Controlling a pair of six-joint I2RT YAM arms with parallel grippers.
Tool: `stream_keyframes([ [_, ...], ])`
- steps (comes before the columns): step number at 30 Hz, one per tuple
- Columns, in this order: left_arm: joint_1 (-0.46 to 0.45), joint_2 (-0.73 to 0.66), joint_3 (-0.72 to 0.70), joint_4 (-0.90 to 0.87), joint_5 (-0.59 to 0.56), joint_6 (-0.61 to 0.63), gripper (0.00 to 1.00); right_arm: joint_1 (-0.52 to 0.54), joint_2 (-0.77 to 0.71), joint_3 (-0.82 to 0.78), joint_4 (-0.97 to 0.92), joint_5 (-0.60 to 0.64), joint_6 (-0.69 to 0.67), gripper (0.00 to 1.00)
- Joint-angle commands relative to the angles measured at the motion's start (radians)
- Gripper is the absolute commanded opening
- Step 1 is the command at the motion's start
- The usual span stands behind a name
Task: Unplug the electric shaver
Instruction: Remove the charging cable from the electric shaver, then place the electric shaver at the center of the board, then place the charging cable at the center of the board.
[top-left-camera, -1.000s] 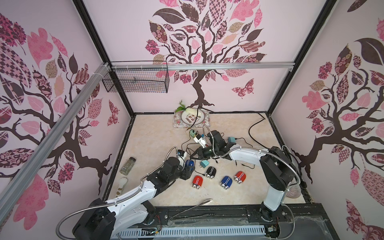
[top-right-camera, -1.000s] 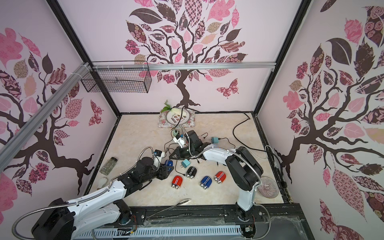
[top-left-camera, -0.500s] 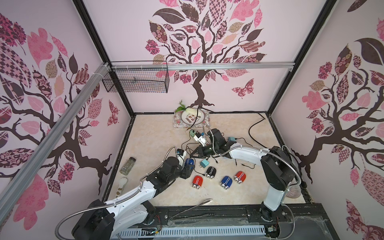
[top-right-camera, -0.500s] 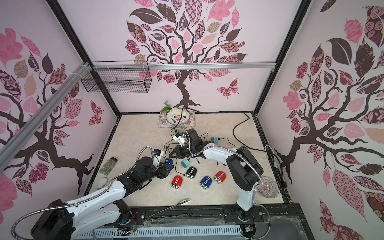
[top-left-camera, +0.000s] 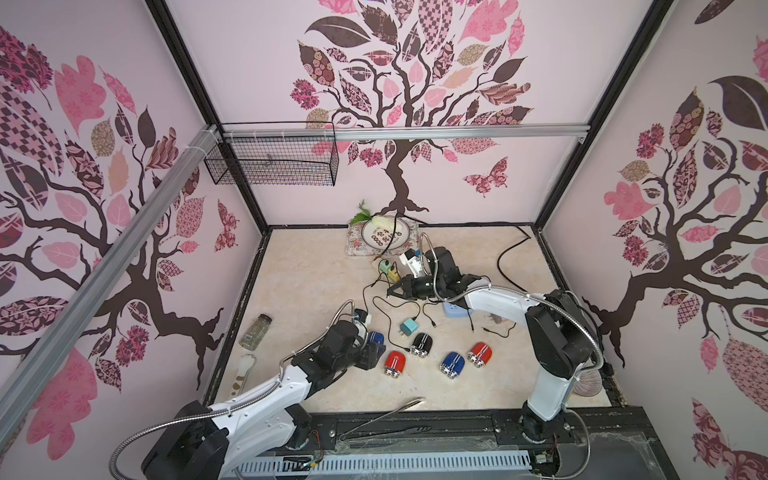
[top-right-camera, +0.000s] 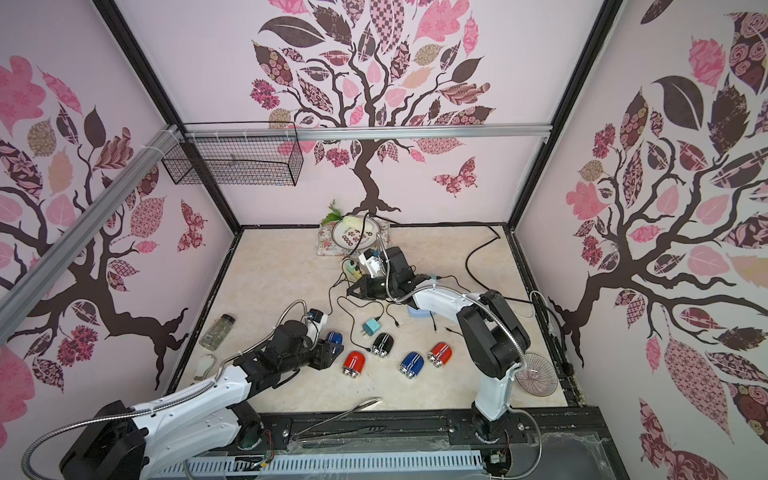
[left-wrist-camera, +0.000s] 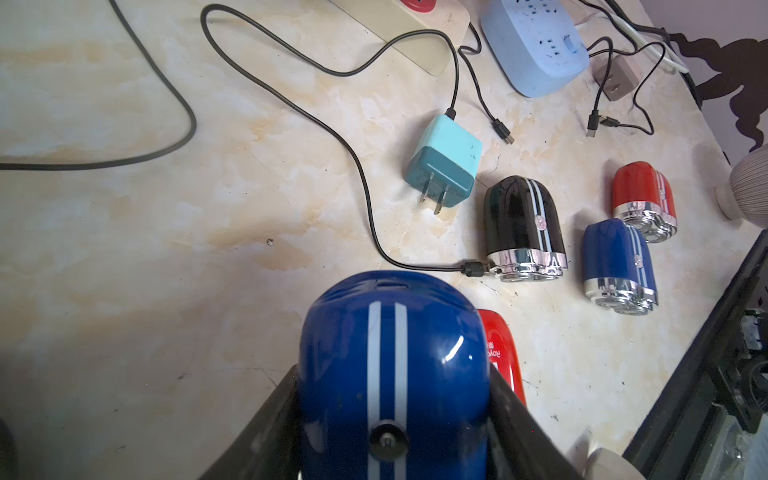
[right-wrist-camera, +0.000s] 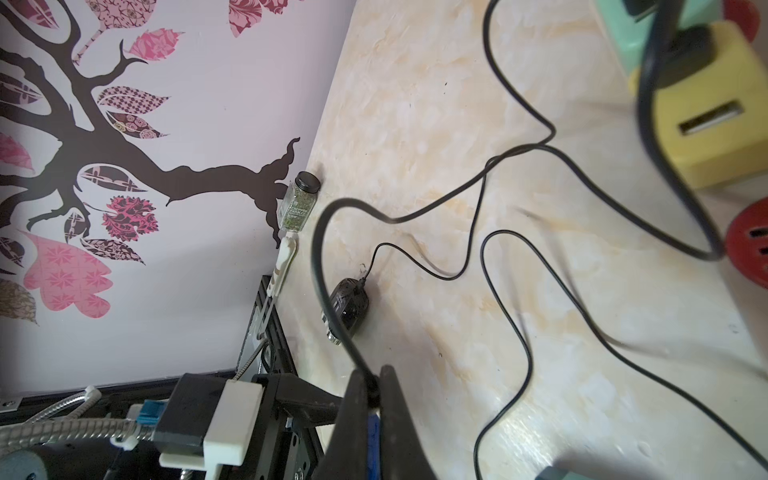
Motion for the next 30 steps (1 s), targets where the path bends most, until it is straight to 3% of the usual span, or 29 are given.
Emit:
stream_keyframes([
  [1, -0.002, -0.017, -0.014, 0.016, -0.002, -0.005, 0.0, 0.007, 0.013, 0.027, 0.019, 0.008, 0.004, 0.0],
  [23, 0.0, 0.079, 0.115, -0.254, -0.148, -0.162, 0.0, 0.018, 0.02, -0.18, 0.099, -0.052, 0.062, 0.0],
  [30, 0.0, 0.124, 0.158, -0.302, -0.142, -0.185, 0.0, 0.044, 0.031, -0.197, 0.114, -0.058, 0.075, 0.0],
])
